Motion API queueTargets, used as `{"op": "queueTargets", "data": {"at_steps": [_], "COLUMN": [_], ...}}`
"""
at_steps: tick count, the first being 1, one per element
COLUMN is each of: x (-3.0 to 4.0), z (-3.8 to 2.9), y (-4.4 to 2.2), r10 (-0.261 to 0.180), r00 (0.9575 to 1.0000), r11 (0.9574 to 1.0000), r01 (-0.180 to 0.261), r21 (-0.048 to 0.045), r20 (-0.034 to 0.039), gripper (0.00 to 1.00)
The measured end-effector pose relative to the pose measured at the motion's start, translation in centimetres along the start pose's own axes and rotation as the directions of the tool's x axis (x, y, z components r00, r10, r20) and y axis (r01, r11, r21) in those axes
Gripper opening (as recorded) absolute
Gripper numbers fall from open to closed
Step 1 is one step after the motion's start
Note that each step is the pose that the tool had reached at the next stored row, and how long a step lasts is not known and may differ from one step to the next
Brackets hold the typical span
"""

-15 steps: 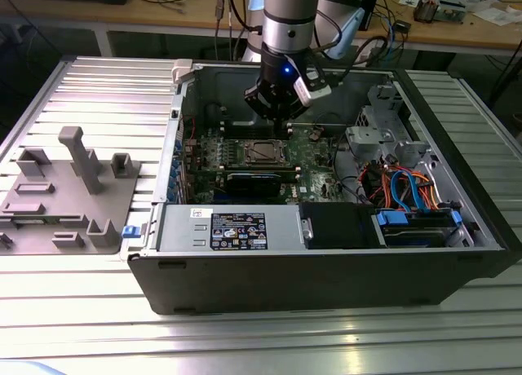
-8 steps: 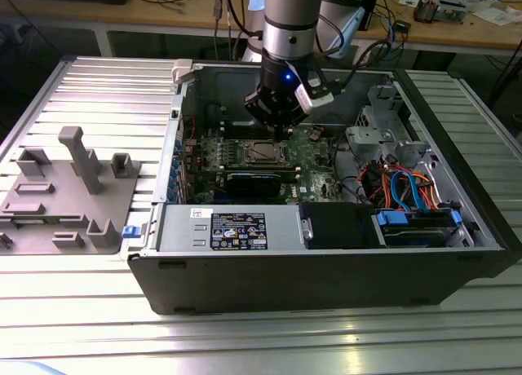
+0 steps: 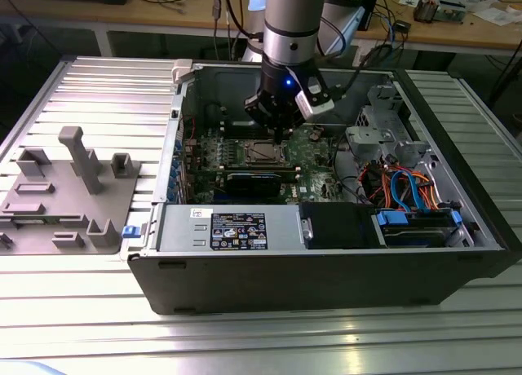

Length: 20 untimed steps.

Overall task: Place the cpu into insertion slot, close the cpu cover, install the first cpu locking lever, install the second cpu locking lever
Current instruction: 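Install the second cpu locking lever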

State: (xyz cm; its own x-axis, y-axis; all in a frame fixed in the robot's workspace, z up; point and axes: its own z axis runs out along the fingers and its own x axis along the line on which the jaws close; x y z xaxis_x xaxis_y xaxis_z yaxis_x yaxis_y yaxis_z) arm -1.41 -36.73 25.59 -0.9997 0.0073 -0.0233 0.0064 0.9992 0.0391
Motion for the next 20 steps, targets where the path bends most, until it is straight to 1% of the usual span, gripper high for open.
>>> {"op": "queueTargets", "data": {"at_steps": [3,5,6,20], "x": [0.03,0.05,0.08,0.08], "z": [0.27,0.34,0.36,0.37], "y": [-0.47,-0.96,-1.09,-1.1], "r10": [0.0,0.0,0.0,0.0], "r00": [1.0,1.0,1.0,1.0], "r11": [1.0,1.0,1.0,1.0], "r01": [0.0,0.0,0.0,0.0], "r21": [0.0,-0.0016,-0.0028,-0.0038], "r20": [-0.0019,-0.002,-0.002,-0.0021], "gripper": [0.11,0.11,0.11,0.11]}}
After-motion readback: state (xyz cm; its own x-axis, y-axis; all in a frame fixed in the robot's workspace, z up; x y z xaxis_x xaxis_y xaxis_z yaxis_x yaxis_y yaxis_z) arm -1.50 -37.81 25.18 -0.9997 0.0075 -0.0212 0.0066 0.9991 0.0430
